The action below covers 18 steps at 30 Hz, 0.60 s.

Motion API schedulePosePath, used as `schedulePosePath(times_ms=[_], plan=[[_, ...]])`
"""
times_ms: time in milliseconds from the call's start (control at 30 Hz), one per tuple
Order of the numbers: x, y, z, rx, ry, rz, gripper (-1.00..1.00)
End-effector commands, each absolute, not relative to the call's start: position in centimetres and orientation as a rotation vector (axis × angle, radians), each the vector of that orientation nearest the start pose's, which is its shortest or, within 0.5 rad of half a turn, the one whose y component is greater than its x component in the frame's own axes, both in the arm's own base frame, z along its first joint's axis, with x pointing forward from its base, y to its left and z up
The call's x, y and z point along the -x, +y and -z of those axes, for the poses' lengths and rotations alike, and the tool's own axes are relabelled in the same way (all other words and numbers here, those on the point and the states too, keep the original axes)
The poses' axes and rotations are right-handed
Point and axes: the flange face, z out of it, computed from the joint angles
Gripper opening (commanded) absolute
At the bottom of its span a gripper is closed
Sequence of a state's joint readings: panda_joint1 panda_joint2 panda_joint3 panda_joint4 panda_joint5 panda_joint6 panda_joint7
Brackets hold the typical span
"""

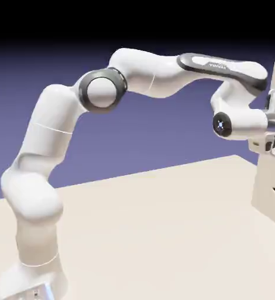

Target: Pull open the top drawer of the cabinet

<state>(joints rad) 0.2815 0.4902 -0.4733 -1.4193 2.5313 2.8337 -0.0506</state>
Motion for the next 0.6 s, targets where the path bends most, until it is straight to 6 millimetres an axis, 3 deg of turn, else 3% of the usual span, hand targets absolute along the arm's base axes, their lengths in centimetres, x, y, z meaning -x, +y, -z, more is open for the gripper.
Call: schedulePosePath(times_ms=[0, 100, 167, 500, 533, 567], plan=[[-71.1, -9.6, -47.7, 0.682, 1.516, 0.624, 0.0], [-72.6, -8.4, -47.6, 0.615, 1.482, 0.613, 0.0], [-72.6, -8.4, -47.6, 0.615, 1.482, 0.613, 0.0], [-77.6, -8.4, -47.6, 0.614, 1.482, 0.613, 0.0], [-77.6, -8.4, -47.6, 0.614, 1.482, 0.613, -1.0], [-77.6, -8.4, -47.6, 0.614, 1.482, 0.613, -1.0]])
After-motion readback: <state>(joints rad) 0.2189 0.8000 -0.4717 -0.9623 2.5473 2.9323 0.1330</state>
